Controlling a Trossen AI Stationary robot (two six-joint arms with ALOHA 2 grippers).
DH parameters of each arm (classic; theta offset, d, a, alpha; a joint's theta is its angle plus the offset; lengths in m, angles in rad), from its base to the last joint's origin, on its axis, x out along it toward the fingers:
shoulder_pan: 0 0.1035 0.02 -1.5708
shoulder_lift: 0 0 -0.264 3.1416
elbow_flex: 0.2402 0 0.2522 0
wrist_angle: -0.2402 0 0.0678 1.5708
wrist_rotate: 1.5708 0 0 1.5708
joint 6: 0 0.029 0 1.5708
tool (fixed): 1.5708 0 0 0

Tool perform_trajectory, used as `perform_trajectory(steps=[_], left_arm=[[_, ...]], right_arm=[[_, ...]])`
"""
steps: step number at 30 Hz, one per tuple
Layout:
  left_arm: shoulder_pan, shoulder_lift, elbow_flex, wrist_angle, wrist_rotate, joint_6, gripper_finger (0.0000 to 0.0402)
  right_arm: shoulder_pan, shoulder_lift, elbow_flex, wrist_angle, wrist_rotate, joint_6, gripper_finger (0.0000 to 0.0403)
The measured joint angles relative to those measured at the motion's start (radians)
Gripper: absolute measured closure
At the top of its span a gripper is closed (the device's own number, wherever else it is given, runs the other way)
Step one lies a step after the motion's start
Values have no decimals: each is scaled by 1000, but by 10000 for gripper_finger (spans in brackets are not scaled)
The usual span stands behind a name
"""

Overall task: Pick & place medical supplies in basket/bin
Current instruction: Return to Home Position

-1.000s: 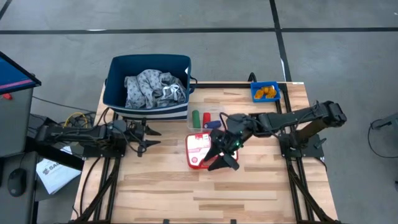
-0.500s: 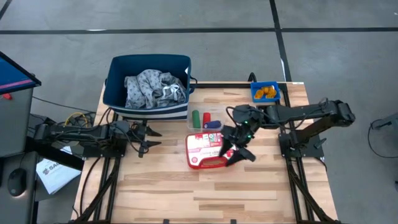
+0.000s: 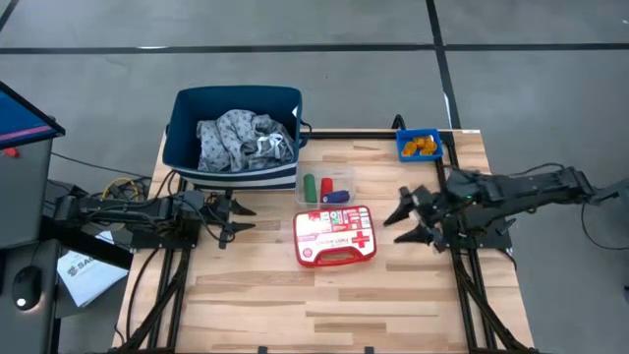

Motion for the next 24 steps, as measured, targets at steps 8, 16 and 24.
perform_trajectory(steps=[8, 16, 24], left_arm=[[0, 0, 0, 3, 0, 0, 238], [0, 0, 0, 4, 0, 0, 238], [0, 0, 0, 4, 0, 0, 238]], right_arm=[[25, -253, -151, -83, 407, -137, 143], [30, -487, -362, -59, 482, -143, 143], [30, -707, -544, -2, 504, -255, 143]])
